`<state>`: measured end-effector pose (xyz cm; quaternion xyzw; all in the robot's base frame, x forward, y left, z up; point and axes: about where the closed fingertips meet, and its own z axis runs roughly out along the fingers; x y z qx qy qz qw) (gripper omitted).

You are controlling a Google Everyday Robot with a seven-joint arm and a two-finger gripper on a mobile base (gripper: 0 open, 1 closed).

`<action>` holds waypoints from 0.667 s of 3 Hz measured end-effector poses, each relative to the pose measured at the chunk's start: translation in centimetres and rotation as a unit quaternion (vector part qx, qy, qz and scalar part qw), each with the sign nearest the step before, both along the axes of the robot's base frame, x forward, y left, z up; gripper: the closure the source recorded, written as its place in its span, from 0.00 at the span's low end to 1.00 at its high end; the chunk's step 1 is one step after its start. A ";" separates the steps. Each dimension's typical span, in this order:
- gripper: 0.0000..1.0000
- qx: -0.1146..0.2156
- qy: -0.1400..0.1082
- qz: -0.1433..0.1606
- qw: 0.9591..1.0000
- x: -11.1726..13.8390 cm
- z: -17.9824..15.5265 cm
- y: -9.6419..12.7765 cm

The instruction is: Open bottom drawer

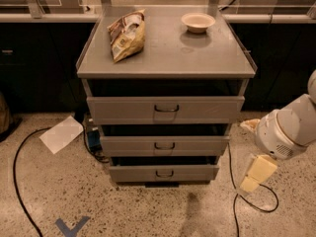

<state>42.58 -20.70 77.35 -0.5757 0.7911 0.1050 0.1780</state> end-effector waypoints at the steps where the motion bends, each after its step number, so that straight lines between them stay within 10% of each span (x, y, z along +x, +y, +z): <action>1: 0.00 0.008 0.002 -0.001 1.000 -0.4 -2.2 0.8; 2: 0.00 0.040 -0.001 0.003 0.999 -0.8 -7.6 3.3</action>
Offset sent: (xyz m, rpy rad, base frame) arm 0.0055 0.0651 -0.1488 0.1731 -0.0710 -0.0099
